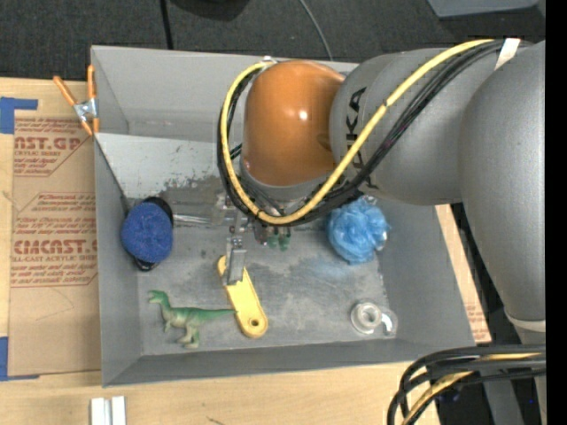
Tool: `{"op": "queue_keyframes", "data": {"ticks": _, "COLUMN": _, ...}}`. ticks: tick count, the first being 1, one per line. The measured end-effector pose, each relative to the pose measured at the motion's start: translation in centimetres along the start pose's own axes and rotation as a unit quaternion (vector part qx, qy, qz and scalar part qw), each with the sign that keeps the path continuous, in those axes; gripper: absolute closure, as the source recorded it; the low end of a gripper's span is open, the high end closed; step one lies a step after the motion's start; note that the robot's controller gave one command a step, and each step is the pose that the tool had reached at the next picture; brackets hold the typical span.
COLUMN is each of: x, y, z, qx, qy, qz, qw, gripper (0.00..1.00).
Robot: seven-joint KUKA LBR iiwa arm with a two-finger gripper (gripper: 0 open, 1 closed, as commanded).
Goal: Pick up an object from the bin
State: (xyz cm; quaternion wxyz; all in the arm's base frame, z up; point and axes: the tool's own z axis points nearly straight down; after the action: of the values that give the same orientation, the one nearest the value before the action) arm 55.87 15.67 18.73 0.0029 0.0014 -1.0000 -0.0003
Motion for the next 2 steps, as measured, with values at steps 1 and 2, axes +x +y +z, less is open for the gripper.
{"op": "queue_keyframes", "data": {"ticks": 1, "x": -0.1, "y": -0.1, "z": -0.5, "qx": -0.001, "qy": -0.0034, "qz": 0.001, "qw": 1.0, "gripper": 0.0}}
{"op": "queue_keyframes", "data": {"ticks": 2, "x": -0.4, "y": -0.7, "z": 1.6, "qx": -0.002, "qy": -0.0065, "qz": 0.031, "qw": 0.9995, "gripper": 0.0}}
